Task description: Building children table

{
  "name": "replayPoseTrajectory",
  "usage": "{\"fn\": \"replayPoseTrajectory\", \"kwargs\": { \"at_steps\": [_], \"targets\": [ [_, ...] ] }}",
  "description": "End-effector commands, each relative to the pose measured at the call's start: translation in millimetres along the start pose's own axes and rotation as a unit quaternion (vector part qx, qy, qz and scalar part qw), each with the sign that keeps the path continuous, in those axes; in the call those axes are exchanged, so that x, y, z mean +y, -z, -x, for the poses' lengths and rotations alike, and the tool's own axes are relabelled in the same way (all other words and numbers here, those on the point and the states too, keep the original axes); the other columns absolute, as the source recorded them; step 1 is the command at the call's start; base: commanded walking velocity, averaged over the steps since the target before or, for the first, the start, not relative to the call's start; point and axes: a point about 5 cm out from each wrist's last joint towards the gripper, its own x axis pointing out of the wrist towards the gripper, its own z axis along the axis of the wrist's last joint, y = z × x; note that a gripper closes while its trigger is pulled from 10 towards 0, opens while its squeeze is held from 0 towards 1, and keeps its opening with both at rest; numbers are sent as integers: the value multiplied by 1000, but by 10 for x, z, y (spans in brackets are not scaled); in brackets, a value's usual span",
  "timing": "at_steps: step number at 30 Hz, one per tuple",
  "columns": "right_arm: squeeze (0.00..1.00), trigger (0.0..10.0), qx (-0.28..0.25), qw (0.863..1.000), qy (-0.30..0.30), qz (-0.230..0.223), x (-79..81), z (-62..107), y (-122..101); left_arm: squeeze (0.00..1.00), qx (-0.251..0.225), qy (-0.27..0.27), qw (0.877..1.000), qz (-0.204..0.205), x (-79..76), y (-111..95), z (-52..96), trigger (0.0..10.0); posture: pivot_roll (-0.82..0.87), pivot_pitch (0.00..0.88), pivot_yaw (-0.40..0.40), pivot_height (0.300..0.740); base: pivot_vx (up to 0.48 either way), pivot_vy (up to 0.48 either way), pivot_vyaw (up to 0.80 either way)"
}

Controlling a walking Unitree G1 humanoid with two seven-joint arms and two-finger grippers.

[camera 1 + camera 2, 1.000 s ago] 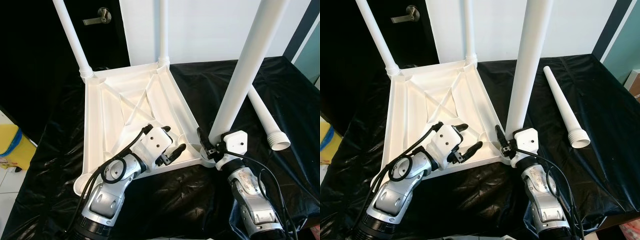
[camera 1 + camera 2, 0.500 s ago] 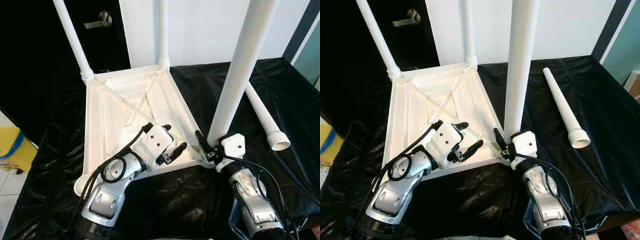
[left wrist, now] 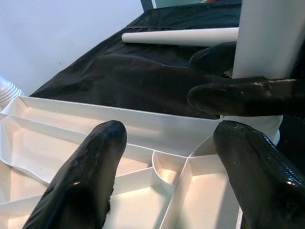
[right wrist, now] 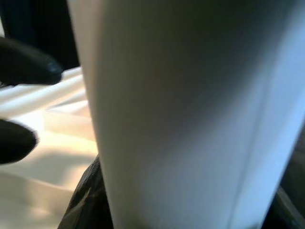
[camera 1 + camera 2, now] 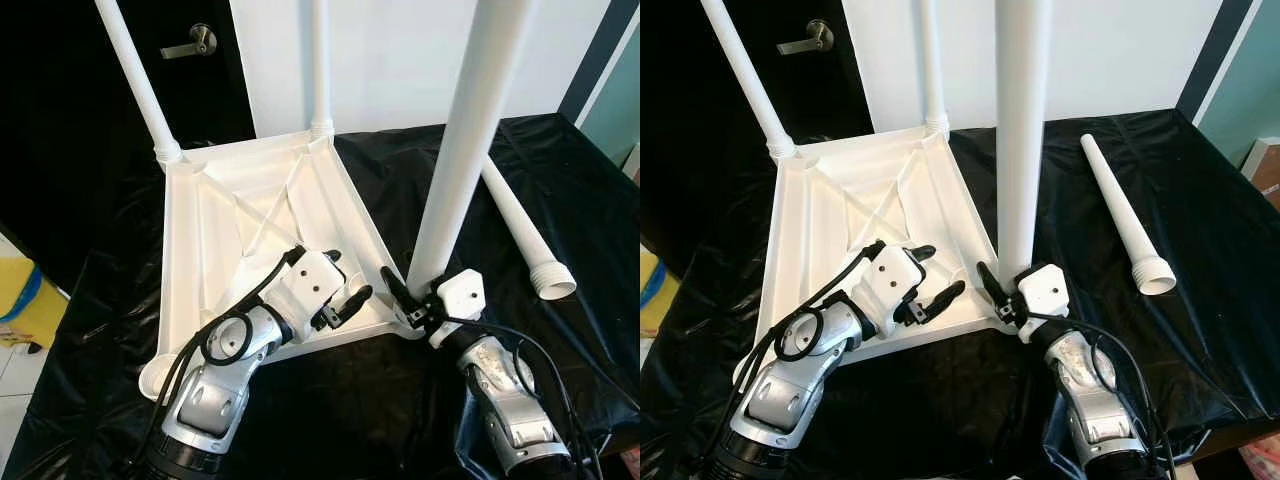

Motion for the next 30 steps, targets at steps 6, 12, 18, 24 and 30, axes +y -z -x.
{"fn": "replayPoseTrajectory", "kwargs": {
  "at_steps": [6, 12, 18, 24, 30],
  "targets": [
    [0, 10000, 97, 993, 13, -60, 17, 123, 343, 0, -2, -16, 1000, -2, 34, -30, 13, 10000, -49, 74, 52, 740, 0, 0, 0],
    [0, 10000, 110, 991, 30, -64, -26, 127, 368, 0, -2, -19, 1000, -1, 50, -31, 10, 10000, -51, 80, 55, 740, 0, 0, 0],
    [0, 10000, 132, 988, 54, -61, -32, 145, 414, 0, -2, -19, 1000, -1, 55, -39, 11, 10000, -50, 81, 55, 740, 0, 0, 0],
    [0, 10000, 110, 993, 40, -4, 58, 125, 345, 0, -4, -19, 1000, -4, 54, -52, 10, 10000, -50, 81, 55, 740, 0, 0, 0],
    [0, 10000, 117, 991, 63, -2, 49, 134, 352, 0, -7, -17, 1000, -4, 43, -60, 6, 10000, -49, 79, 55, 740, 0, 0, 0]
  ]
}}
